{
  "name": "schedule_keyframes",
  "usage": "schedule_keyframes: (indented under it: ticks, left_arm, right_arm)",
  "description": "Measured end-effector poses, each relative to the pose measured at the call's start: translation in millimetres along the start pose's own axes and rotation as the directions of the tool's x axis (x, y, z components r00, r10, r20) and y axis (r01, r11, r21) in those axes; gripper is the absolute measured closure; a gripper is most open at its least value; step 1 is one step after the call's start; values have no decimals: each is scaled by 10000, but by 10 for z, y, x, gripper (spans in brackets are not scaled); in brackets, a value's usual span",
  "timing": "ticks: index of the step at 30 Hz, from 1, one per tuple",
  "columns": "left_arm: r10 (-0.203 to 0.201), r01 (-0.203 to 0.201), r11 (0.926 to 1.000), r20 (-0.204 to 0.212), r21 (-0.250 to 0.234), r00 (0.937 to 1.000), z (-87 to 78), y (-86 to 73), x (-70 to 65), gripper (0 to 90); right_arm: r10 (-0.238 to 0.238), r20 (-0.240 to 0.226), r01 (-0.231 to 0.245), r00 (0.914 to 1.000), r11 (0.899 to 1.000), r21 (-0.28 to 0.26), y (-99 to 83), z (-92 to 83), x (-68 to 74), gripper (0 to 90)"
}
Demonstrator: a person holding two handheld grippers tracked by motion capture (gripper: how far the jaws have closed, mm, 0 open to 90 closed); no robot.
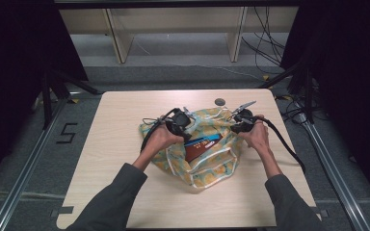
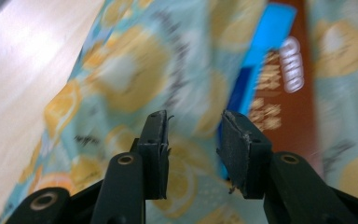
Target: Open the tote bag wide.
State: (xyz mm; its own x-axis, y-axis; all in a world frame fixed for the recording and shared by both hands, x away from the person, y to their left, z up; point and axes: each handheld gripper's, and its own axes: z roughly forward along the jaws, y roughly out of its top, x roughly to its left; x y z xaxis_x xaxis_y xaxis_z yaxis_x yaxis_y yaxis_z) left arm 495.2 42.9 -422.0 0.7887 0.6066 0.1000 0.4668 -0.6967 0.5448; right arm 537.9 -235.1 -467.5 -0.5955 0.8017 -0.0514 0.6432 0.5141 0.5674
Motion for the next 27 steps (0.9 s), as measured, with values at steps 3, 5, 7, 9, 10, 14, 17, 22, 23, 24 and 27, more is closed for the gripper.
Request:
schedule_keyframes:
  ticks: [3, 5, 7, 9, 10, 14, 17, 22, 23, 24, 27]
  left_arm:
    - [139, -127, 9980, -190, 612, 9997, 47, -111, 97, 612]
    - [169, -135, 9966, -410, 817, 9990, 80, -173, 173, 625]
    - [99, -70, 9959, -317, 906, 9994, 92, -206, 221, 659]
    - [100, -67, 9959, -367, 906, 9993, 87, -223, 235, 662]
    - [160, -111, 9954, -509, 947, 9986, 78, -227, 235, 661]
    - [411, -315, 9920, -763, 1220, 9962, 27, -275, 268, 655]
    - [-82, 102, 9983, -356, 575, 9993, -69, -294, 282, 657]
    - [-377, 384, 9989, 268, -276, 9989, -134, -166, 148, 626]
    - [-554, 569, 9978, 419, -337, 9976, -107, -133, 127, 605]
    - [-692, 709, 9969, 495, -329, 9964, -86, -115, 114, 576]
    - [-873, 885, 9959, 628, -163, 9942, 13, -65, 70, 511]
  right_arm:
    - [-162, 0, 162, 9999, 9998, -107, 2, 17, -8, 880]
    - [32, 34, -32, 10000, 10000, -27, 2, 27, 10, 880]
    - [-181, 0, 181, 9998, 9998, -92, 4, 36, 3, 880]
    - [-187, 14, 187, 9998, 9998, 9, 0, 21, 17, 880]
    - [-184, 26, 184, 9998, 9998, -9, 0, 19, 15, 879]
    - [-202, 36, 203, 9998, 9996, -181, 0, 14, -4, 879]
    - [11, 20, -11, 10000, 10000, -3, 0, -7, 14, 879]
    - [172, -23, -172, 9998, 9998, 109, 9, -9, 13, 879]
    - [131, -11, -131, 9999, 9999, 103, 9, -10, 13, 879]
    - [-166, 71, 167, 9998, 9998, -81, 6, 10, -5, 879]
    - [-93, -6, 93, 10000, 10000, 13, 7, 0, 8, 879]
